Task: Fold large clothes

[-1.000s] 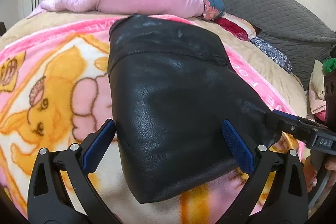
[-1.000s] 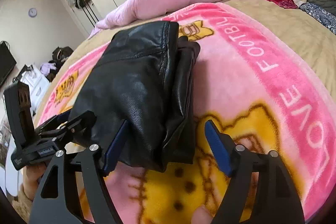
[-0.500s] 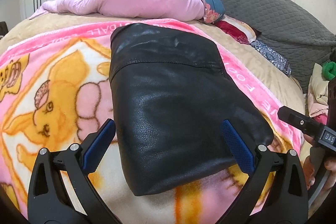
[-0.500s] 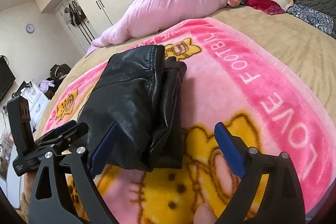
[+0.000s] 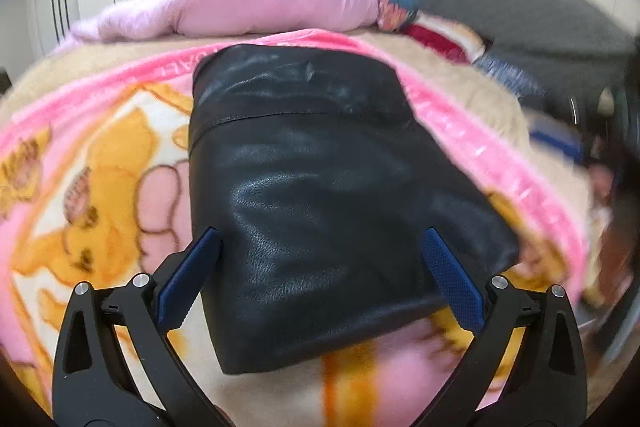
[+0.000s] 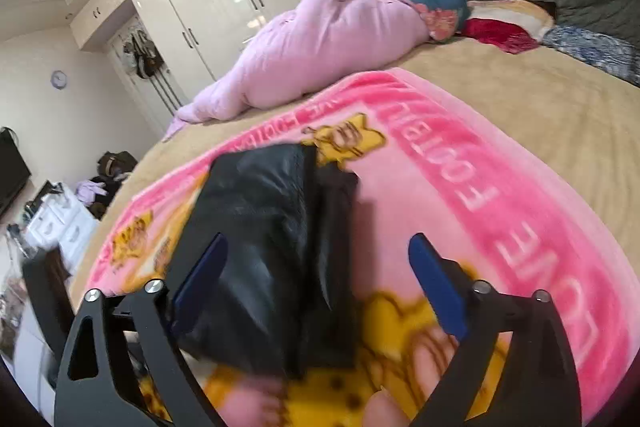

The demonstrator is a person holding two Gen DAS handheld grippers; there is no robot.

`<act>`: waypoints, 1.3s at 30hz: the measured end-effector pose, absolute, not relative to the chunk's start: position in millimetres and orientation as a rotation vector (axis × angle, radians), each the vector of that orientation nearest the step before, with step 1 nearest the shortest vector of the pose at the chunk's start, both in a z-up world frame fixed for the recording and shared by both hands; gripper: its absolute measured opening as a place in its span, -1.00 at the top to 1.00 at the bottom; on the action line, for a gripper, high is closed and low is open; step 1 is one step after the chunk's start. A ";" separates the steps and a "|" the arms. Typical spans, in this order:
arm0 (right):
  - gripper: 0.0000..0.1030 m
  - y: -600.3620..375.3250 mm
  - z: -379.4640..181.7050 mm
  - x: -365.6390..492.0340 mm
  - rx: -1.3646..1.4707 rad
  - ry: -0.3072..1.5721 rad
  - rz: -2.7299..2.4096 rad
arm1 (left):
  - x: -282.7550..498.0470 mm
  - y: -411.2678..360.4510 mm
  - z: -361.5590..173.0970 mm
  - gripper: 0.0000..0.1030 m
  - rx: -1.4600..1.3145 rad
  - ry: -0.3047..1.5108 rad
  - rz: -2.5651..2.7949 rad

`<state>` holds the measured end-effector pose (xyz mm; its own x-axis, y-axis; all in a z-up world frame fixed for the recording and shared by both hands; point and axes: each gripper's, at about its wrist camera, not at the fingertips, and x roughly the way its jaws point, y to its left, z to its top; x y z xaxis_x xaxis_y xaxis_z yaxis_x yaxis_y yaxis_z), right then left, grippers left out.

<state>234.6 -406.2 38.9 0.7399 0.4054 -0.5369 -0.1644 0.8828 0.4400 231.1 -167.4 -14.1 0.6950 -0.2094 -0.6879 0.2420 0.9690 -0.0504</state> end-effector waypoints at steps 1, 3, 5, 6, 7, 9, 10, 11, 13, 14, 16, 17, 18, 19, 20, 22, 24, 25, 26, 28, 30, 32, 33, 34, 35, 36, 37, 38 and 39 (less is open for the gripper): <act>-0.40 -399.0 39.7 252.4 0.362 0.695 0.334 | 231.1 -171.6 -15.7 -0.83 0.081 0.759 -0.241; -0.22 -388.8 36.9 275.3 0.327 0.741 0.329 | 230.7 -174.5 -17.9 -0.83 0.095 0.755 -0.232; -0.06 -373.9 26.3 305.5 0.311 0.814 0.344 | 229.8 -175.6 -18.5 -0.83 0.105 0.749 -0.228; 0.02 -369.3 21.2 314.2 0.316 0.840 0.349 | 229.5 -174.4 -18.6 -0.83 0.100 0.745 -0.232; 0.05 -364.6 12.8 327.0 0.328 0.880 0.345 | 229.5 -172.8 -18.5 -0.83 0.090 0.744 -0.236; 0.23 -358.1 1.6 340.1 0.331 0.921 0.329 | 229.3 -171.0 -18.4 -0.83 0.086 0.742 -0.242; 0.48 -353.9 -1.7 344.4 0.332 0.928 0.346 | 229.3 -170.6 -18.3 -0.83 0.087 0.741 -0.245; 0.56 -350.9 -1.7 344.4 0.330 0.927 0.355 | 229.9 -170.0 -18.4 -0.83 0.089 0.742 -0.245; 0.76 -352.6 8.6 338.3 0.356 0.881 0.410 | 231.2 -168.6 -17.9 -0.83 0.079 0.745 -0.243; 0.76 -359.9 15.6 333.6 0.400 0.839 0.433 | 231.1 -167.9 -17.3 -0.83 0.068 0.742 -0.253; 0.77 -368.2 21.2 329.8 0.405 0.801 0.428 | 229.8 -167.3 -15.7 -0.83 0.043 0.730 -0.299; 0.77 -367.0 18.9 331.6 0.358 0.813 0.389 | 229.5 -168.9 -15.4 -0.83 0.047 0.730 -0.312; 0.77 -363.1 9.9 334.7 0.301 0.844 0.347 | 229.3 -172.8 -15.5 -0.83 0.063 0.733 -0.315; 0.75 -360.9 2.2 337.8 0.281 0.867 0.335 | 229.3 -176.0 -16.1 -0.83 0.078 0.736 -0.305; 0.73 -359.7 -6.5 340.4 0.266 0.890 0.321 | 229.3 -179.2 -16.6 -0.83 0.091 0.737 -0.302; 0.68 -361.0 -17.8 343.8 0.274 0.913 0.308 | 228.6 -182.4 -16.7 -0.83 0.104 0.733 -0.302; 0.53 -363.9 -19.1 343.8 0.286 0.923 0.297 | 228.9 -183.0 -16.5 -0.83 0.108 0.738 -0.297; 0.50 -365.4 -16.4 342.5 0.291 0.924 0.293 | 228.6 -182.2 -15.8 -0.83 0.104 0.741 -0.295; 0.50 -366.2 -9.7 338.8 0.291 0.917 0.294 | 227.9 -181.7 -15.3 -0.83 0.098 0.745 -0.294; 0.42 -366.9 2.9 329.7 0.282 0.886 0.285 | 226.3 -177.8 -12.2 -0.83 0.078 0.749 -0.298; 0.12 -369.0 17.0 317.9 0.278 0.847 0.285 | 222.9 -172.9 -8.6 -0.83 0.050 0.755 -0.308; -0.05 -372.7 35.1 297.7 0.276 0.795 0.293 | 218.9 -168.9 -3.9 -0.83 0.023 0.751 -0.321; -0.11 -374.4 41.6 290.4 0.273 0.778 0.292 | 214.8 -167.0 0.3 -0.83 0.012 0.743 -0.323; -0.18 -375.7 48.4 281.6 0.270 0.761 0.291 | 211.4 -165.5 3.7 -0.83 0.006 0.738 -0.324; -0.23 -377.2 55.1 272.3 0.272 0.744 0.295 | 207.5 -164.2 7.5 -0.83 0.001 0.731 -0.327; -0.37 -379.1 60.8 263.1 0.276 0.729 0.294 | 202.4 -162.3 12.7 -0.83 -0.003 0.720 -0.330; -0.44 -380.9 67.8 251.7 0.279 0.712 0.293 | 197.3 -160.4 17.6 -0.83 -0.008 0.710 -0.331; -0.50 -382.2 75.2 238.6 0.277 0.691 0.295 | 193.4 -159.8 21.5 -0.83 -0.012 0.702 -0.335; -0.55 -382.0 81.3 227.9 0.272 0.673 0.294 | 186.2 -157.0 28.3 -0.83 -0.021 0.688 -0.341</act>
